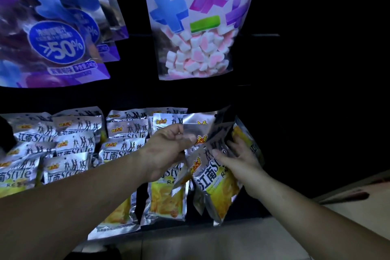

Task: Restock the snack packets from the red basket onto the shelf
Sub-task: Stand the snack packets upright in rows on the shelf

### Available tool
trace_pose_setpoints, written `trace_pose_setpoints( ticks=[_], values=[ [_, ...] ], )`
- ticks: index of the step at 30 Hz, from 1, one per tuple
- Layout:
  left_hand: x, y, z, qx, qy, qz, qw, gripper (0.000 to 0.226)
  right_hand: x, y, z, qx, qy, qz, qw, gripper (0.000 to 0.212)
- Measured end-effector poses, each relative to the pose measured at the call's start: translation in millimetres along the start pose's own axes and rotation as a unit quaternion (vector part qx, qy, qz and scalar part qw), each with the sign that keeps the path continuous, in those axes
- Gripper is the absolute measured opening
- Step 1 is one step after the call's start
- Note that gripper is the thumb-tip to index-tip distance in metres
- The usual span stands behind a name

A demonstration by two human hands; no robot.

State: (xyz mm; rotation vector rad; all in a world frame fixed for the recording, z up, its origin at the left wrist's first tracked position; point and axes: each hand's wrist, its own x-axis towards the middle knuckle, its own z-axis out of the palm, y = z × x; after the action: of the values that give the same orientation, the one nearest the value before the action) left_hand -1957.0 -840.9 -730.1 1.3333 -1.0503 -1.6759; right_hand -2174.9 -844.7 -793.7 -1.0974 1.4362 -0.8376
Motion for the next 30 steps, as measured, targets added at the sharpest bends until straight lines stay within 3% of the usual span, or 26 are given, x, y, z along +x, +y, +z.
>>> trace_pose_setpoints(
  ticks=[2, 7, 11, 15, 17, 23, 26, 28, 30],
  values=[
    [1.2, 2.3, 1.7, -0.007, -0.005, -0.004, 1.000, 0.007, 3.6, -1.9, -6.7, 0.024, -0.057, 0.019, 0.998, 0.115],
    [1.1, 2.0, 2.1, -0.001, -0.026, -0.020, 0.999, 0.014, 7.8, -15.7, -19.5, 0.093, -0.121, -0.009, 0.988, 0.069],
    [4.2, -3.7, 0.0, -0.002, 0.009, -0.011, 1.000, 0.005, 11.9, -5.9, -9.3, 0.119, -0.030, 0.002, 0.992, 0.050],
    [1.9, -4.0, 2.1, 0.043, 0.006, 0.011, 0.999, 0.026, 17.3, -0.5, -7.1, 0.084, 0.051, -0.004, 0.995, 0.044],
    [1.7, -8.8, 4.1, 0.088, 0.012, 0.017, 0.996, 0.031, 17.9, -0.5, -6.2, 0.055, 0.058, -0.015, 0.997, 0.043],
    [13.0, -17.1, -4.2, 0.123, 0.133, 0.035, 0.983, 0.022, 25.8, -2.8, -18.3, 0.090, 0.042, 0.005, 0.995, 0.054],
    [13.4, -21.5, -7.3, 0.115, 0.145, 0.017, 0.983, 0.025, 30.7, 10.8, -41.2, -0.030, 0.117, 0.038, 0.992, 0.049],
    [12.1, -24.4, -8.9, 0.108, 0.159, 0.004, 0.981, 0.025, 31.7, 24.4, -46.0, -0.186, 0.068, 0.048, 0.979, 0.042],
    [14.8, -26.7, -11.4, 0.094, 0.170, -0.006, 0.981, 0.019, 36.9, 40.9, -41.0, -0.259, 0.003, 0.066, 0.964, 0.040]
  ],
)
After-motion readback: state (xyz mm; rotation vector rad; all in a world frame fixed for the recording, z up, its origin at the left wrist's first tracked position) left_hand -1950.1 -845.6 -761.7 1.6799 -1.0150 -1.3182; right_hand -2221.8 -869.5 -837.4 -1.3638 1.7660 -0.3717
